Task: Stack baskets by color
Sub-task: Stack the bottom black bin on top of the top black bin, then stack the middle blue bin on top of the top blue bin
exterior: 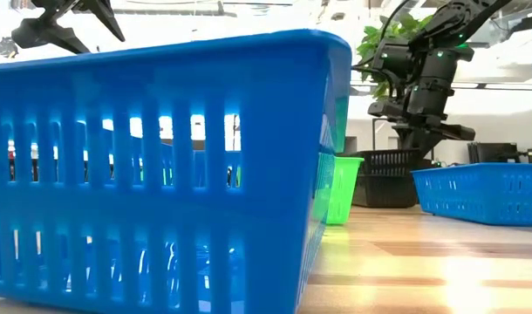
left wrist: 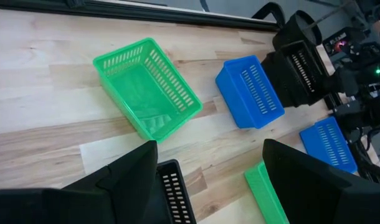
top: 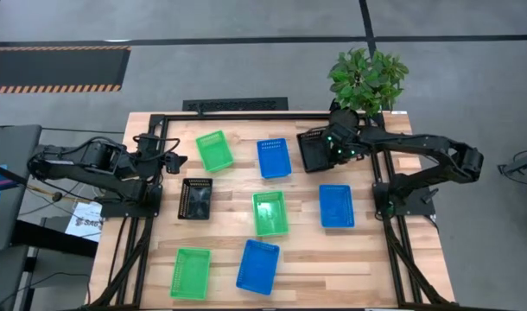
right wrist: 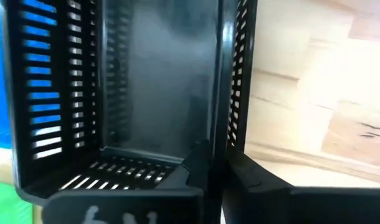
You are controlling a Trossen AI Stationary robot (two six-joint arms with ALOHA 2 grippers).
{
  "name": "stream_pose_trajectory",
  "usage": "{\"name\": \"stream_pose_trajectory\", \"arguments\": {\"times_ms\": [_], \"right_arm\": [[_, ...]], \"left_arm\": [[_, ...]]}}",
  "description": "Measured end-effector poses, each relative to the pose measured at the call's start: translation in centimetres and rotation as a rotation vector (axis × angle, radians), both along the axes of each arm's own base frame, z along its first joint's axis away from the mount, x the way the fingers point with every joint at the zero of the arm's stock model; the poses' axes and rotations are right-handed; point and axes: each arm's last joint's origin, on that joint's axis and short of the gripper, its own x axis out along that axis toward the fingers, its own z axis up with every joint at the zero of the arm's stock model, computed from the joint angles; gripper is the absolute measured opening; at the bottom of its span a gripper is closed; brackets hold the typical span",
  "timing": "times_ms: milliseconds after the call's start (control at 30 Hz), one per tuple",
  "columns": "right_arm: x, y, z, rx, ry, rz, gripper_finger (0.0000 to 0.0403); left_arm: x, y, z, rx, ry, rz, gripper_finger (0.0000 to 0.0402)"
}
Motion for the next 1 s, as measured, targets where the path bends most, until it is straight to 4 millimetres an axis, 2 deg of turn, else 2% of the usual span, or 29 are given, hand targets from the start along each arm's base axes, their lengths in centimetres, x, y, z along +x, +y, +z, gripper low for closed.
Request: {"name": "stream_pose_trajectory", "arguments": {"times_ms": [200, 400, 600, 700, 1000], "right_arm": [[-0.1, -0.1, 0.0, 0.001, -0.001, -0.003, 0.0079], [-0.4, -0.6, 0.2, 0.017, -0.014, -0.001, 0.0143], [-1.1, 0.7, 2.8, 0.005, -0.076, -0.004, 0.0196], [-1.8, 2.6, 3.7, 0.050, -0.071, -0.004, 0.0206], [-3.1, 11.6, 4.0, 0.224, 0.095, 0.021, 0.0200]], "left_arm": [[0.0, 0.0, 0.0, 0.002, 0.000, 0.001, 0.0278], [0.0, 0.0, 0.0, 0.004, 0.000, 0.003, 0.0278], [0.0, 0.0, 0.0, -0.005, 0.001, -0.005, 0.0278], [0.0, 0.0, 0.0, -0.005, 0.001, -0.005, 0.0278], [0.0, 0.0, 0.0, -0.006, 0.001, -0.006, 0.0278]]}}
